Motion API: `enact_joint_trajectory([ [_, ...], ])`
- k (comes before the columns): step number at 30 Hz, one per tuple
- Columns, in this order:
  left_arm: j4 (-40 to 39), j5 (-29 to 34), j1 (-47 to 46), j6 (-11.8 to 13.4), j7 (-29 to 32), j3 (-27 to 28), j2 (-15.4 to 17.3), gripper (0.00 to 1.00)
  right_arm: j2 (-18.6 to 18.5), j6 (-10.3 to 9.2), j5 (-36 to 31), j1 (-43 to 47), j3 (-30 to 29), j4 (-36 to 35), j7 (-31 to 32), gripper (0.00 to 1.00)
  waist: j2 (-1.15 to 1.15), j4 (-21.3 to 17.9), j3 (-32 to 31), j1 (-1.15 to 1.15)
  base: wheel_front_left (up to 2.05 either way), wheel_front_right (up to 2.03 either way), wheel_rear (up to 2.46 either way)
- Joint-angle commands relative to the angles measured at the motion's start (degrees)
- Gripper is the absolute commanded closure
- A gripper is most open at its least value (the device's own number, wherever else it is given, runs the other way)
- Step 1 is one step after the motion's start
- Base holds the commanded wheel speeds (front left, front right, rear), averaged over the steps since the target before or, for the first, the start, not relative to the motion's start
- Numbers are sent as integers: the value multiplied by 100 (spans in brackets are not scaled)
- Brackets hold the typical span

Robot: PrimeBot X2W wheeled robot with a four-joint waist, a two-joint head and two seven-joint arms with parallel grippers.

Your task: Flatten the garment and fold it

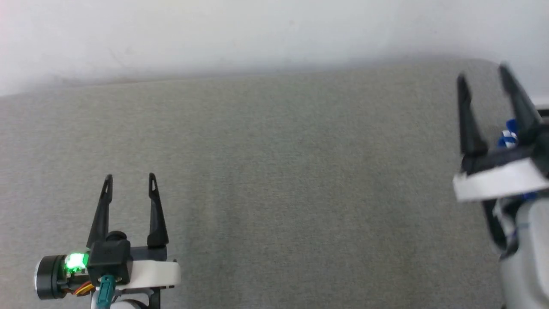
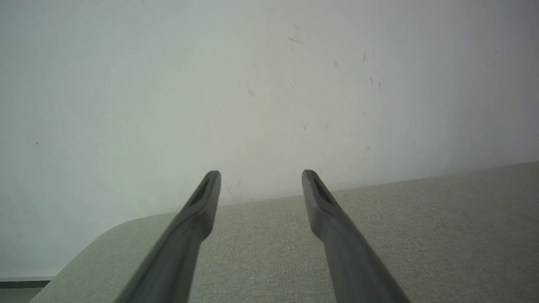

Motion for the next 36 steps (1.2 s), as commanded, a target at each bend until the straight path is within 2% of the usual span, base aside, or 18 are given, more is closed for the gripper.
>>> enact_joint_trajectory([
  [1,27,-12,44,-63,-27,37,-27,0,159,-11,-21,347,-77,-106,-26,0,0,214,-203,1,0,0,0],
  [4,62,1,78,-143,-27,49,-47,0,435,-11,-40,903,-220,-240,-26,0,0,278,-266,1,0,0,0],
  [11,142,-52,113,-358,-27,97,-114,0,769,-11,-110,1690,-518,-554,-27,0,0,327,-277,1,0,0,0],
  [12,128,-46,29,-346,2,89,-109,100,760,0,-92,1686,-511,-532,2,100,0,330,-281,1,0,0,0],
  [36,203,-3,1,-551,246,180,-248,100,787,-1,-183,1767,-442,-550,244,100,0,325,-340,1,0,0,0],
])
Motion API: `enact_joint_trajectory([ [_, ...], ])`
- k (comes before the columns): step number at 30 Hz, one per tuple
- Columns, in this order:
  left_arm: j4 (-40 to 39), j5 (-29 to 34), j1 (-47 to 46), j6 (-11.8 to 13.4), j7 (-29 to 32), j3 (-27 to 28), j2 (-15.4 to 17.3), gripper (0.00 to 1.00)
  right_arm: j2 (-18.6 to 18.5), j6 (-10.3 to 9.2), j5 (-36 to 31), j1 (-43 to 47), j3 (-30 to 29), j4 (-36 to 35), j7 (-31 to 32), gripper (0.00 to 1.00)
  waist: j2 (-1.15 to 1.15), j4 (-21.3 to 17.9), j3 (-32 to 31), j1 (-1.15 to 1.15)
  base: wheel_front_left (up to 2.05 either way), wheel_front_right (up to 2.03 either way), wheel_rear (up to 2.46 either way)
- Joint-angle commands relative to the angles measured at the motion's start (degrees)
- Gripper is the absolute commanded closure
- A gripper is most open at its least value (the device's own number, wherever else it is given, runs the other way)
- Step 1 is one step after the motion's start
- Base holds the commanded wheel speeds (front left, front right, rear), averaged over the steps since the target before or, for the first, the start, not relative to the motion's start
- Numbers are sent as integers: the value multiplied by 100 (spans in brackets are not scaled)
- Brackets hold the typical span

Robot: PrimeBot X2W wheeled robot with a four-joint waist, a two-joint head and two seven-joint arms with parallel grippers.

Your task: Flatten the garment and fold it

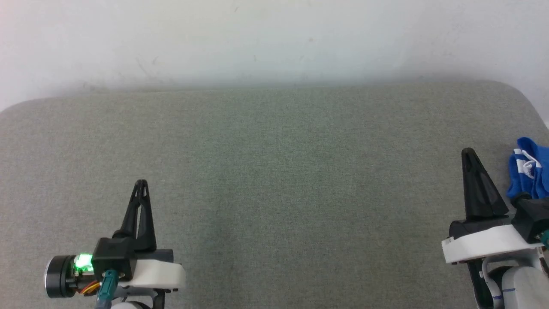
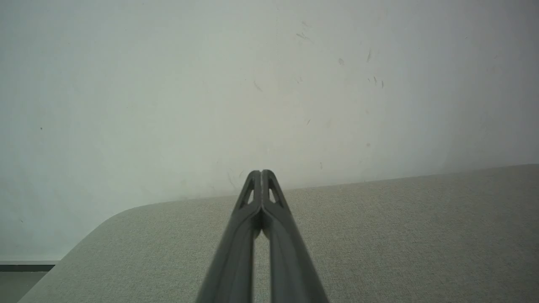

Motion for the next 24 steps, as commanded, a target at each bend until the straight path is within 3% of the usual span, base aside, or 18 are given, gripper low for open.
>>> enact_joint_trajectory([
  [1,30,34,-20,-58,39,39,-40,100,27,-2,-66,60,11,-23,41,100,0,0,-3,0,0,0,0],
  [24,116,80,-41,-292,308,158,-194,100,63,-4,-170,148,101,-52,310,100,0,-7,-68,0,0,0,0],
])
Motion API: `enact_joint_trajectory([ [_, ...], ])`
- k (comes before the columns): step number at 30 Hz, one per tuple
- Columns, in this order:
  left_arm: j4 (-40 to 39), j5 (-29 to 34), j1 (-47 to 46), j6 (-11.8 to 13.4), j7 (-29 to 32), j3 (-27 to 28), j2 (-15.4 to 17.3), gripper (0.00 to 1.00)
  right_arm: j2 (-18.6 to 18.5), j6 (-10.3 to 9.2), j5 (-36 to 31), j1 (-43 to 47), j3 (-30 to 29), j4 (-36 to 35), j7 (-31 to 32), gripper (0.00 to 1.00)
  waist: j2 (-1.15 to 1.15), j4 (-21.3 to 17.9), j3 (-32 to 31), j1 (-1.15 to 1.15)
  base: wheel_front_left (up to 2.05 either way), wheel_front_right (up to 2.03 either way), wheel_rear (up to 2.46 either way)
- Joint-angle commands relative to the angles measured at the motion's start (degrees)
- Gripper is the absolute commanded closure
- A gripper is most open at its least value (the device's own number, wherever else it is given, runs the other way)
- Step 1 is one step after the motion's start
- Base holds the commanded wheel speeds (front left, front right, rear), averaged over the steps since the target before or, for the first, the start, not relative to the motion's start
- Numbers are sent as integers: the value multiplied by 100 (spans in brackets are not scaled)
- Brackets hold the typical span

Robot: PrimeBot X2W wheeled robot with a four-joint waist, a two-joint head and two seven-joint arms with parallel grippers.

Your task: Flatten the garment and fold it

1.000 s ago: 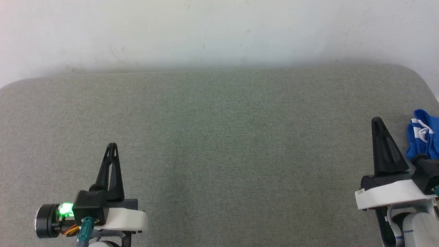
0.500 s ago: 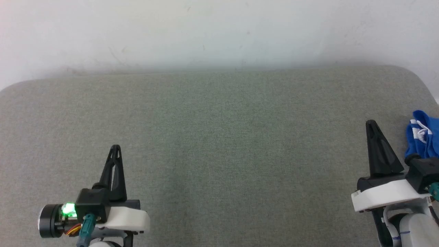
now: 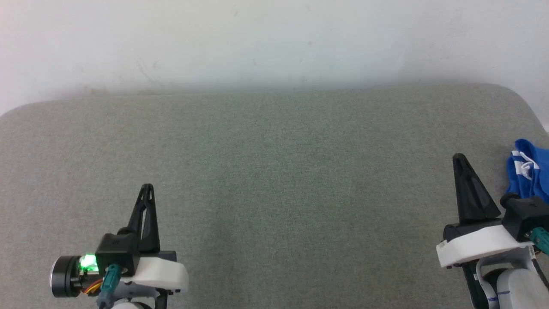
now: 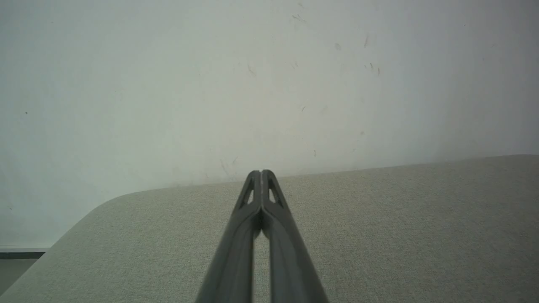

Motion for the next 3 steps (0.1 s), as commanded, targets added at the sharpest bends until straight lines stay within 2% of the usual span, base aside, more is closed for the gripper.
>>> enact_joint_trajectory([
  [1,17,54,-38,-41,36,47,-42,100,25,-4,-37,99,23,-30,27,100,0,0,-4,0,0,0,0],
  [3,24,58,-40,-62,60,58,-55,100,28,-5,-46,107,31,-33,51,100,0,-1,-10,0,0,0,0],
])
